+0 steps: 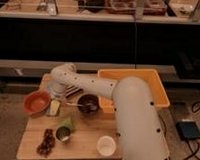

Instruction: Place sponge in red bowl

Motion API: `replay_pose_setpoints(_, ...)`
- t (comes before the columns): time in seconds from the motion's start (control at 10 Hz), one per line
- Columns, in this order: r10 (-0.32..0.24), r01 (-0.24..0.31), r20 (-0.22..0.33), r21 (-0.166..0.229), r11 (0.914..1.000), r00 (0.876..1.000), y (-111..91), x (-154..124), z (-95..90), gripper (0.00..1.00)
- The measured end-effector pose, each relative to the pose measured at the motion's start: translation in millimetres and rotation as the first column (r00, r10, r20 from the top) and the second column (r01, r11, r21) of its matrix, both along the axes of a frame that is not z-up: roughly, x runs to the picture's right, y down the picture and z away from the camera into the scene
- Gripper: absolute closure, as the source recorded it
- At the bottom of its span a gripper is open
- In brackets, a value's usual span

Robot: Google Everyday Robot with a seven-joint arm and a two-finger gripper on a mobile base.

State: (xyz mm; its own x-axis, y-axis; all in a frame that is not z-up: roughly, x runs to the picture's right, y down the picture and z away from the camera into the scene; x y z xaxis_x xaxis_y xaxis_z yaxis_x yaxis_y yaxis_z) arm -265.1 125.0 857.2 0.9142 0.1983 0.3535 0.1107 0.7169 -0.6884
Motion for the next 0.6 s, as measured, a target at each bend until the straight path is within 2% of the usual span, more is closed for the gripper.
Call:
replay_pose_setpoints(0.3,-0.002,0.002,-0.024,-0.004,1.0000,1.000,15.7,-7.5,10.6,0.20)
replay_pose_setpoints(0.6,0.022,-0.020,-0.050,0.030,0.9993,0.999,18.9,0.2,23.1,0.20)
